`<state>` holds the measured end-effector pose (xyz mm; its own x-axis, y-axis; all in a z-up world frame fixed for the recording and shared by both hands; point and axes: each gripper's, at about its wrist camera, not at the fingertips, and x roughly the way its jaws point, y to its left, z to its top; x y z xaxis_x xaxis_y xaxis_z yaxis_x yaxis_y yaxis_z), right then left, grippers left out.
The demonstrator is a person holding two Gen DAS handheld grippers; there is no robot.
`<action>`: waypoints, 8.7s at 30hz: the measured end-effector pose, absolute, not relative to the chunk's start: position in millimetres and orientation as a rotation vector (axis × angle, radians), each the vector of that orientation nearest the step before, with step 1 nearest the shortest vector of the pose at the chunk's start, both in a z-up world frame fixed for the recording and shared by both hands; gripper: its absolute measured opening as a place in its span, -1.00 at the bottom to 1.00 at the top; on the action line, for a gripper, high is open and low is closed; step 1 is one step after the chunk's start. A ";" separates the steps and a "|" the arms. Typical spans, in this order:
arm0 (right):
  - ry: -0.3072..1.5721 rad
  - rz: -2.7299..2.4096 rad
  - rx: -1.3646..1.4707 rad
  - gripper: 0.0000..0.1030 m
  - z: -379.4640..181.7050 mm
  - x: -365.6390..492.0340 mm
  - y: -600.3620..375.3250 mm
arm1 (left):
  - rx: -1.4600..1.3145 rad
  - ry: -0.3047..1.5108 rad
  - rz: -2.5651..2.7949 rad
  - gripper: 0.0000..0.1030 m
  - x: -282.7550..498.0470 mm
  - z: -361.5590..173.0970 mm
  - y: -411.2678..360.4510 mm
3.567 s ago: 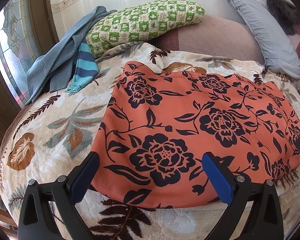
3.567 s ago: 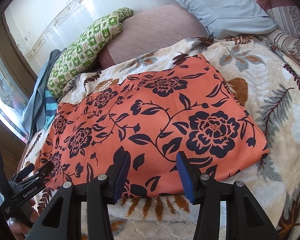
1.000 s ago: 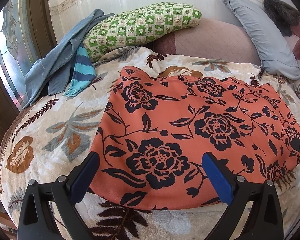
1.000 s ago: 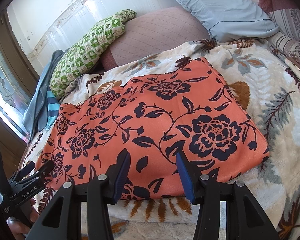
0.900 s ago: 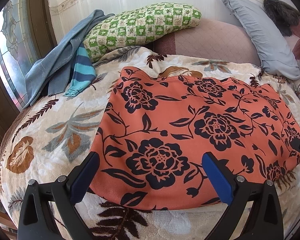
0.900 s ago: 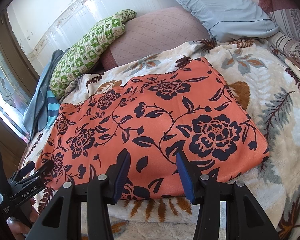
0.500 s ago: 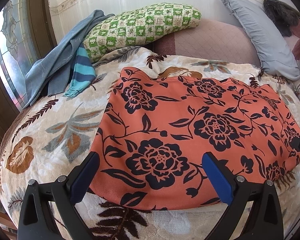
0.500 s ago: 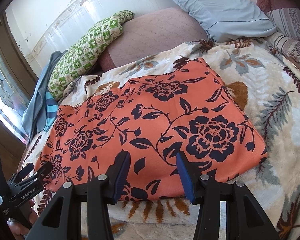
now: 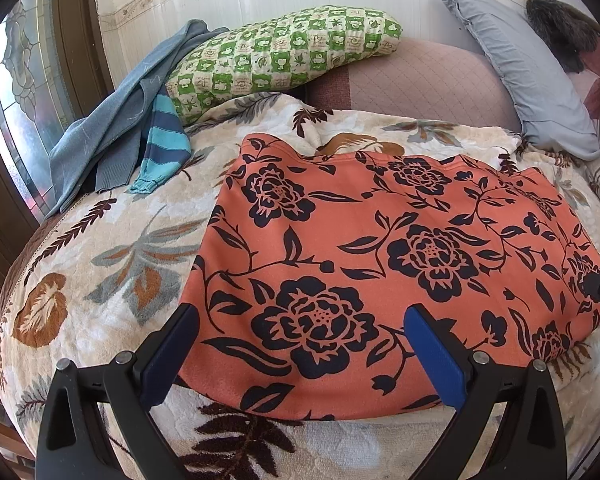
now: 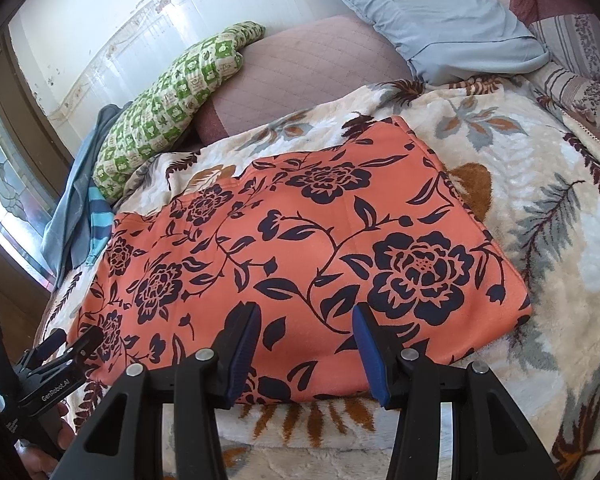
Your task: Fold small clothes
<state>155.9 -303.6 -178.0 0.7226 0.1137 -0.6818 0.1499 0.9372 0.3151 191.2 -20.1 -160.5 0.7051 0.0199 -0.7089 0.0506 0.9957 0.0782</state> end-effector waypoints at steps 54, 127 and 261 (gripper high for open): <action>0.744 -0.189 0.582 0.00 -179.6 153.8 -367.3 | 0.091 0.806 -0.018 0.99 194.5 -165.5 -17.4; 0.711 -0.020 0.723 0.01 -138.6 127.4 -383.5 | -0.017 0.792 0.066 0.99 126.5 -109.4 -3.8; 0.531 -0.072 0.772 0.17 -138.3 143.8 -416.4 | 0.050 0.735 -0.278 -0.60 205.7 -38.0 -166.7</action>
